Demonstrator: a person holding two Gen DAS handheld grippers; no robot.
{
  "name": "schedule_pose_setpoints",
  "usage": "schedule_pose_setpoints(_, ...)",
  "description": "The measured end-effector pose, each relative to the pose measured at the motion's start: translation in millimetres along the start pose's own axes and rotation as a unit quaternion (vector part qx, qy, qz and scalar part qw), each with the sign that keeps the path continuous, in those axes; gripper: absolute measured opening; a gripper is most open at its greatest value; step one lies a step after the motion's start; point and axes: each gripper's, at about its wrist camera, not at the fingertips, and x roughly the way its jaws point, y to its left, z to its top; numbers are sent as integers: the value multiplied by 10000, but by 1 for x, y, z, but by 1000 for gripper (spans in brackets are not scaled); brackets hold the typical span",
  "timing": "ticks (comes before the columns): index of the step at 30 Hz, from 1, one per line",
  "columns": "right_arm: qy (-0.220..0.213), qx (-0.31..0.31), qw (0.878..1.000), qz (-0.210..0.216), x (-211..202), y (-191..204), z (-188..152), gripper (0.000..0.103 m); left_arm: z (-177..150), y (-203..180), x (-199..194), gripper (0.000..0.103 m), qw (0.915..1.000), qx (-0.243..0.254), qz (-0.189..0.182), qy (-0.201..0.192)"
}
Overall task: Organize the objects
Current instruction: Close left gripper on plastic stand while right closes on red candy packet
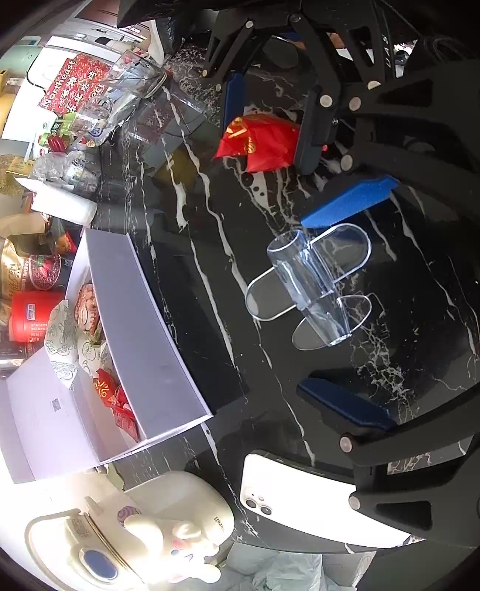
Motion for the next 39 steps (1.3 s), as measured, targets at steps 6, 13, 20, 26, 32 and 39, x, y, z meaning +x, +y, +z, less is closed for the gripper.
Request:
schedule_pose_setpoints(6,-51,106,9999,-26,-1,-2,-1,67,0,-1,-3,60,10000,16,-28,-13)
schedule_pose_setpoints(13,-130,153,9998,9,-4,-3,-4,64,1,-1,-4,59,10000,9,-76,38)
schedule_pose_setpoints(20,-174,270,9994,127,-5,-6,-3,64,1,-3,-4,59,9999,-22,-100,121)
schedule_pose_setpoints(26,-149,391,9988,241,-6,-10,-1,63,4,4,-5,60,9995,-186,-151,188)
schedule_pose_setpoints(32,-168,446,9982,351,-8,-12,2,63,10,4,-12,60,9998,-132,-92,81)
schedule_pose_setpoints(39,-294,403,9980,381,-19,-10,11,63,18,6,-19,60,9998,-175,-79,4)
